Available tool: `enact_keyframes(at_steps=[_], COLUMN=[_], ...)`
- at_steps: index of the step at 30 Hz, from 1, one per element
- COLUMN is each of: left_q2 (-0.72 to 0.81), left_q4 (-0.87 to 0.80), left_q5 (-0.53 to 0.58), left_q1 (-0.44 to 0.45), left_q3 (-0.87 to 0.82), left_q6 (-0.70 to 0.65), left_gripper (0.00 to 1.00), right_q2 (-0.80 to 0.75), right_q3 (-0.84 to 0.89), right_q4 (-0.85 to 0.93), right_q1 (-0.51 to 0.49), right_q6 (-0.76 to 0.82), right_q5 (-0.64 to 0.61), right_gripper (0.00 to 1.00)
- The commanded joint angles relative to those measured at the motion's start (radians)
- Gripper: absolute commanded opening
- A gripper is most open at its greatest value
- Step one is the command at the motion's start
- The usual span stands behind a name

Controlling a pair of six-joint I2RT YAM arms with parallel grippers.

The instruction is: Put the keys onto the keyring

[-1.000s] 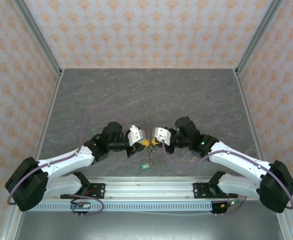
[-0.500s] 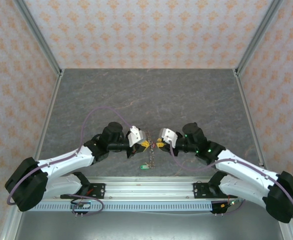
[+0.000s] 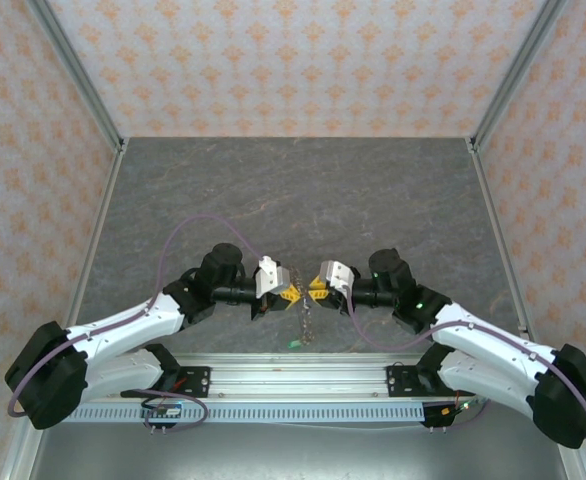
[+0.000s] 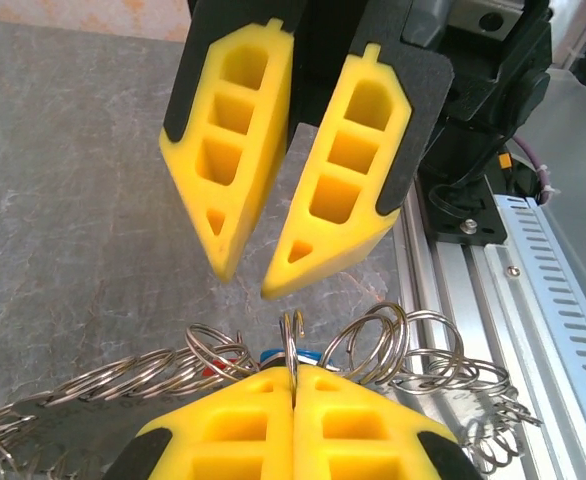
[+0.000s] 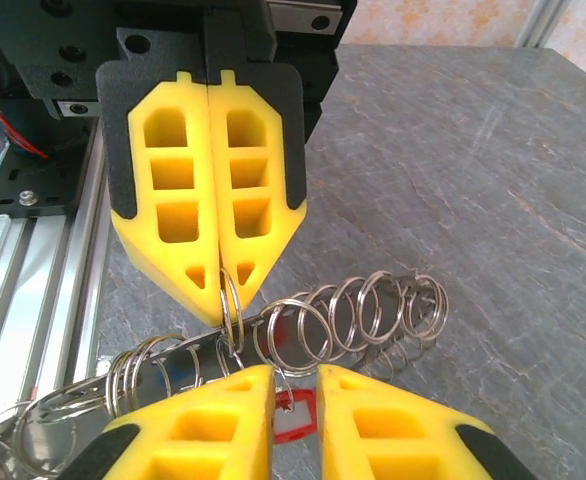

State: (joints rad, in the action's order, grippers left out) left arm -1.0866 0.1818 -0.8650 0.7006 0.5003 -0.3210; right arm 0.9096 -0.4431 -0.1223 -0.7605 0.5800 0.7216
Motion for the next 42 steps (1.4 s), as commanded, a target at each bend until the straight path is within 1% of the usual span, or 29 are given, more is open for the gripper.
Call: enact_keyframes(at_steps=[1, 5, 10, 16, 19, 20, 21, 24, 28, 31, 33, 36, 42], left_q2=[0.018, 0.010, -0.008, -0.027, -0.039, -0.042, -0.046, -0.052, -0.046, -0.037, -0.033, -0.035, -0.052], left_q4=[-0.019, -0.021, -0.028, -0.032, -0.028, -0.028, -0.029, -0.033, -0.040, -0.049, -0.054, -0.060, -0.060], left_q5=[-0.055, -0.066, -0.069, -0.064, -0.071, -0.072, -0.072, -0.068, -0.058, -0.054, -0.053, -0.047, -0.049], left_q1=[0.007, 0.007, 0.006, 0.007, 0.006, 0.007, 0.008, 0.008, 0.013, 0.013, 0.013, 0.013, 0.012], left_q3=[0.049, 0.053, 0.065, 0.081, 0.086, 0.087, 0.089, 0.094, 0.095, 0.093, 0.092, 0.093, 0.104], left_q6=[-0.037, -0.038, -0.036, -0.037, -0.037, -0.036, -0.037, -0.037, -0.037, -0.038, -0.045, -0.056, -0.055], left_gripper=[0.00, 0.00, 0.00, 0.00, 0.00, 0.00, 0.00, 0.00, 0.00, 0.00, 0.00, 0.00, 0.00], right_q2=[-0.006, -0.003, -0.008, -0.019, -0.015, -0.013, -0.008, -0.010, -0.063, -0.123, -0.149, -0.158, -0.115], right_q3=[0.017, 0.017, 0.030, 0.038, 0.050, 0.053, 0.053, 0.050, 0.077, 0.083, 0.082, 0.088, 0.096], right_q4=[-0.071, -0.044, -0.055, -0.045, -0.087, -0.103, -0.111, -0.092, -0.080, -0.033, 0.008, 0.020, -0.073], right_q1=[0.001, 0.002, 0.002, 0.001, 0.002, 0.002, 0.002, 0.002, 0.002, 0.002, 0.002, 0.002, 0.002], right_q6=[0.022, 0.032, 0.016, 0.015, -0.005, -0.013, -0.020, -0.012, 0.000, 0.011, 0.017, 0.007, -0.043], right_q5=[0.056, 0.083, 0.125, 0.121, 0.087, 0.081, 0.087, 0.109, 0.039, 0.020, 0.025, 0.044, 0.105], right_gripper=[0.17, 0.18, 0.19, 0.24, 0.25, 0.23, 0.21, 0.21, 0.22, 0.23, 0.23, 0.23, 0.22])
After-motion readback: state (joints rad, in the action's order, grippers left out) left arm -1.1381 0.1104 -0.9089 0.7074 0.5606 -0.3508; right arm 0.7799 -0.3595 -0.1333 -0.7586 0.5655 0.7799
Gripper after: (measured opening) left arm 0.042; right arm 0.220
